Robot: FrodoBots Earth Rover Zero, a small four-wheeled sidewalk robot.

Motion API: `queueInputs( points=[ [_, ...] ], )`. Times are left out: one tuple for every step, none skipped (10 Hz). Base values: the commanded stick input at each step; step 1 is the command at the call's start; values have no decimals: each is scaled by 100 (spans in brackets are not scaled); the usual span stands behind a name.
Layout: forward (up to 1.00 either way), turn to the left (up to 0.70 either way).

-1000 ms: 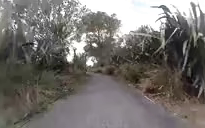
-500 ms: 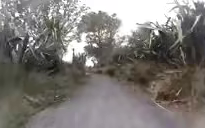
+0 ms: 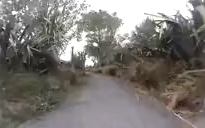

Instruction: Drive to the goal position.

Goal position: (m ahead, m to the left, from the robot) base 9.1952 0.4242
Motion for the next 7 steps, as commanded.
queueInputs(
  points=[
    [100,0],
    [100,0],
    [0,0],
    [0,0],
    [0,0],
    [0,0],
    [0,0]
  ],
)
